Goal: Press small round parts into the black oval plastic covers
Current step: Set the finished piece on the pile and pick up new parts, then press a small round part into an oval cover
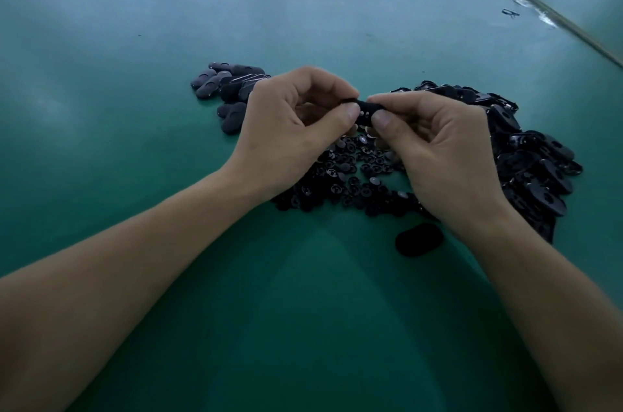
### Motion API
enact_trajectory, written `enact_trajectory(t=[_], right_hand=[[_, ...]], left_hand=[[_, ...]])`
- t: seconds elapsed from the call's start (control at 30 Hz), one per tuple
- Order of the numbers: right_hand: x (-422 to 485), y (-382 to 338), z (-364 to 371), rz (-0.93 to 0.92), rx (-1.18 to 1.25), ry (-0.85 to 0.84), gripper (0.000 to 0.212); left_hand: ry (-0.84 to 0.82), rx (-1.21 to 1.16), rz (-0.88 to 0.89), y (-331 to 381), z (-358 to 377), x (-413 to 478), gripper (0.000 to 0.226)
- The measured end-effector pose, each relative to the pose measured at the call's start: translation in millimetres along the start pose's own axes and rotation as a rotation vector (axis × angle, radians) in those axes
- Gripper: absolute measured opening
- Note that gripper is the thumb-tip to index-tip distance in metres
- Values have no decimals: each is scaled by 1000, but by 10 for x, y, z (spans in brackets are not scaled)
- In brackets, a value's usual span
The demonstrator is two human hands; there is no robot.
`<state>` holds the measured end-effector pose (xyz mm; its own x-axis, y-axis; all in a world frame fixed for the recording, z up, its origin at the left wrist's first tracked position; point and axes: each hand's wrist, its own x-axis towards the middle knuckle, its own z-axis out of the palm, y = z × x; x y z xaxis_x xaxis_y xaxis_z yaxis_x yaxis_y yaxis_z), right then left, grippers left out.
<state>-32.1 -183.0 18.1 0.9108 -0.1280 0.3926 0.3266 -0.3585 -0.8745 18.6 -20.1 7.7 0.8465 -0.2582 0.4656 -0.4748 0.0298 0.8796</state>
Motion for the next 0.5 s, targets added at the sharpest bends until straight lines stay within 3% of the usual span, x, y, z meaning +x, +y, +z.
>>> enact_trajectory(t=[0.3,0.4,0.5], right_hand=[[-25,-34,12,-93,-58,51,20],[-37,-11,-6,-114,-347,55,15],[-61,25,-35,-100,-659,-65,14]], left_hand=[[-71,145,25,3,3,-30,24],[-3,155,27,-2,5,-6,17],[52,135,20,-21,-11,16,15]])
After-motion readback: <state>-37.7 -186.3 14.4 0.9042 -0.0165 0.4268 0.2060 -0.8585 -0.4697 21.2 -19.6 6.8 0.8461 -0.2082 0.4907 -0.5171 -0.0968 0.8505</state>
